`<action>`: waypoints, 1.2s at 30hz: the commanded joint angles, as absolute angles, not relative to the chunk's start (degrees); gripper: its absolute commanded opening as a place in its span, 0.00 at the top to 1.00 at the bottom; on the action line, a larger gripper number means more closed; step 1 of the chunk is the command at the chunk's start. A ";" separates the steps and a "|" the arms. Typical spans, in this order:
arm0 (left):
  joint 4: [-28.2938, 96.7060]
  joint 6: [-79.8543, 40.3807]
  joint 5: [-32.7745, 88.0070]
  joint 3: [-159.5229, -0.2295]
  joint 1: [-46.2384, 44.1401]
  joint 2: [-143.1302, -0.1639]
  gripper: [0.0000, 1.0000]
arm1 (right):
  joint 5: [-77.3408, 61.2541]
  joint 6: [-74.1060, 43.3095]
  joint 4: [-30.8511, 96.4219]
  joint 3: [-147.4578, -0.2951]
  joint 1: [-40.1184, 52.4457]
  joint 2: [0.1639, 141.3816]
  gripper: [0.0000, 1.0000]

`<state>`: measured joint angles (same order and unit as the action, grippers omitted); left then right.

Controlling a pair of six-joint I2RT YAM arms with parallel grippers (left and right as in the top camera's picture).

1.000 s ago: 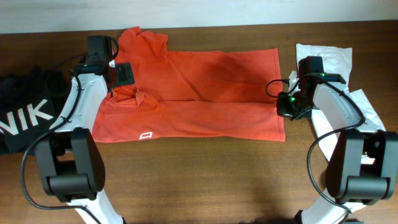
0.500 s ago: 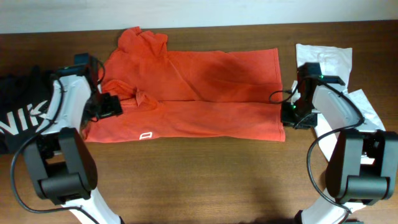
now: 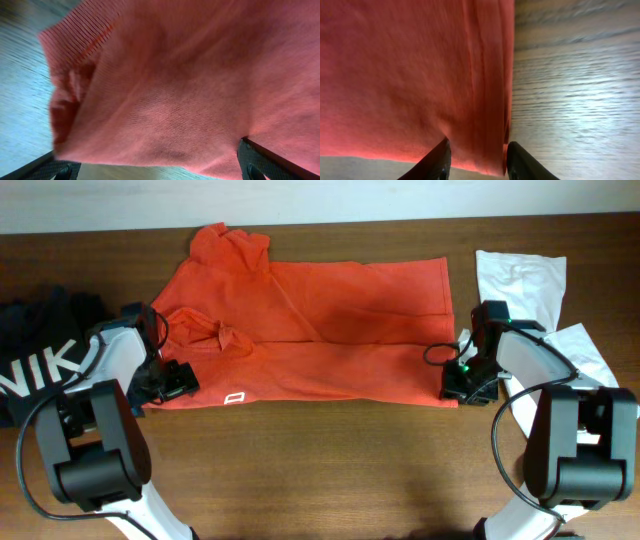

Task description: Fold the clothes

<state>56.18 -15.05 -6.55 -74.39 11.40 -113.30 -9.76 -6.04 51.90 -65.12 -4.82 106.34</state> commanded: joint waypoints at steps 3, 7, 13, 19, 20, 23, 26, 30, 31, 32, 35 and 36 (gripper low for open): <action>54.46 -15.81 -8.73 -73.17 11.57 -113.80 0.01 | -11.60 -6.20 50.02 -61.91 -4.51 106.52 0.64; 49.45 -15.84 -8.99 -73.17 11.68 -113.80 0.02 | -11.35 -6.22 50.09 -61.91 -4.51 106.52 0.83; 48.86 -15.81 -11.40 -73.14 11.79 -113.80 0.23 | -10.13 -6.28 51.27 -61.91 -4.51 106.52 0.96; 53.01 -15.79 -12.34 -73.14 11.79 -113.80 0.65 | -4.69 -6.46 53.34 -61.93 -4.58 106.52 0.96; 54.24 -15.81 -12.49 -73.12 11.79 -113.80 0.74 | -4.25 -6.52 53.56 -61.93 -4.56 106.52 0.96; 58.00 -15.81 -12.51 -73.10 11.79 -113.80 0.97 | -3.33 -7.99 53.84 -61.93 -4.56 106.52 0.96; 61.91 -15.84 -13.37 -73.10 11.79 -113.80 0.99 | -3.33 -7.99 54.68 -61.93 -4.56 106.50 0.96; 68.31 -15.86 -13.34 -73.10 11.79 -113.80 0.99 | -2.24 -8.01 59.29 -61.93 -4.56 106.50 0.96; 69.97 -15.86 -13.34 -73.10 11.79 -113.80 1.00 | -1.93 -8.01 60.55 -61.93 -4.58 106.50 0.96; 72.40 -16.62 -13.39 -73.10 11.84 -113.78 0.99 | -1.67 -8.08 62.50 -61.93 -4.58 106.50 0.96; 76.16 -17.34 -13.37 -73.10 12.19 -113.78 0.99 | -0.01 -10.85 66.26 -61.93 -4.56 106.50 0.96; 77.60 -17.34 -13.37 -73.10 12.69 -113.78 1.00 | 0.51 -11.27 67.16 -61.93 -4.56 106.50 0.96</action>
<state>75.05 -16.16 -12.27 -73.54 11.44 -113.16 -2.50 -9.06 65.93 -62.43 -4.82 106.34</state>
